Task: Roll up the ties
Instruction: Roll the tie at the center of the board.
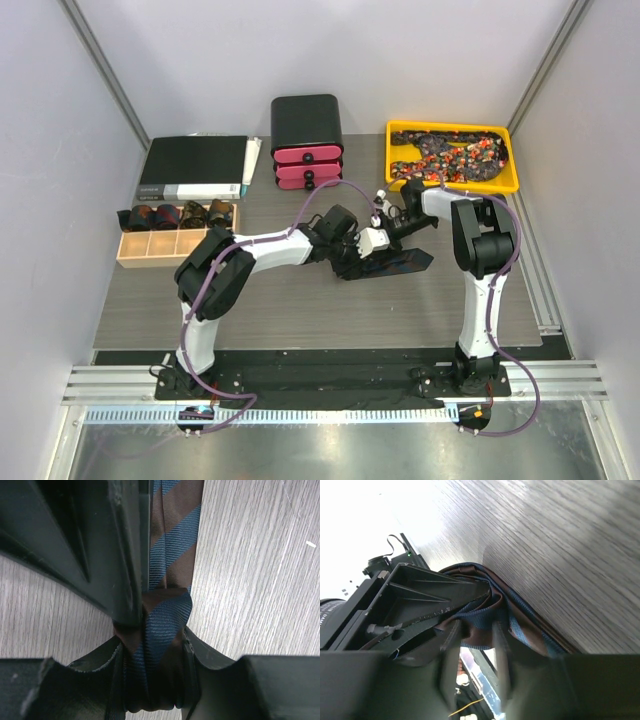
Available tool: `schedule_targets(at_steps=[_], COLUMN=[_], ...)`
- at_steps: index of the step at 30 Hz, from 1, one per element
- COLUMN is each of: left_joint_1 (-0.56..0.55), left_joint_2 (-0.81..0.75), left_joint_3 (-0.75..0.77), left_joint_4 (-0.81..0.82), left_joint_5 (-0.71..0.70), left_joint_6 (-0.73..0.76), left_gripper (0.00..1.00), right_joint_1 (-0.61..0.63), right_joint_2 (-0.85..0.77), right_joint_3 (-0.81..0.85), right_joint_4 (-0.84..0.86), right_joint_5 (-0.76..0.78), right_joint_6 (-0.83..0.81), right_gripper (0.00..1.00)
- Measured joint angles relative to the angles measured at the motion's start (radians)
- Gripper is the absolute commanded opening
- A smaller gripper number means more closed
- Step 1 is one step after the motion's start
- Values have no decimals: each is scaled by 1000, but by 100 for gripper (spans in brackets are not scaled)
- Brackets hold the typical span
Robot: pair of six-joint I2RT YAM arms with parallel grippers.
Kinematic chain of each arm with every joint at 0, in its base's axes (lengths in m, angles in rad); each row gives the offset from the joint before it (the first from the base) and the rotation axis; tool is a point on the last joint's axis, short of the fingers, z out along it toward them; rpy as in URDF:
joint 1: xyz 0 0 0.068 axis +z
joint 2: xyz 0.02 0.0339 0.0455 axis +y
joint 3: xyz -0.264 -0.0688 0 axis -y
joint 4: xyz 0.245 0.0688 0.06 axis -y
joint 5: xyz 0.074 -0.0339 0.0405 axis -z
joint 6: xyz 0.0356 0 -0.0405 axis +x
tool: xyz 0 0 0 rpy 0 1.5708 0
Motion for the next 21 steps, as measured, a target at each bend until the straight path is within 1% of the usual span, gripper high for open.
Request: schedule_targets(at_steps=[1, 3, 5, 6, 8, 9, 11, 12, 16, 21], left_joint_1=[0, 0, 0, 0, 0, 0, 0, 0, 0, 0], left_joint_2=[2, 3, 3, 3, 4, 5, 5, 5, 7, 12], left_joint_3=[3, 6, 6, 7, 10, 11, 13, 14, 15, 20], left_joint_4=[-4, -6, -6, -8, -11, -13, -16, -17, -16, -16], left_joint_5=[0, 0, 0, 0, 0, 0, 0, 0, 1, 1], left_joint_6=[2, 2, 3, 3, 2, 3, 3, 3, 3, 3], left_gripper=[12, 13, 13, 13, 13, 13, 12, 12, 12, 12], right_joint_1=[0, 0, 0, 0, 0, 0, -3, -9, -41, -57], right_joint_2=[0, 0, 0, 1, 2, 3, 7, 7, 7, 7], right_joint_3=[-3, -8, -14, -14, -14, -14, -14, -18, -31, -38], right_joint_4=[4, 8, 8, 8, 8, 8, 8, 10, 5, -3], right_joint_5=[-5, -9, -14, -16, -16, -16, -15, -13, -46, -97], right_joint_6=[2, 2, 5, 5, 6, 5, 1, 0, -4, -11], right_gripper=[15, 8, 6, 12, 26, 38, 45, 50, 51, 48])
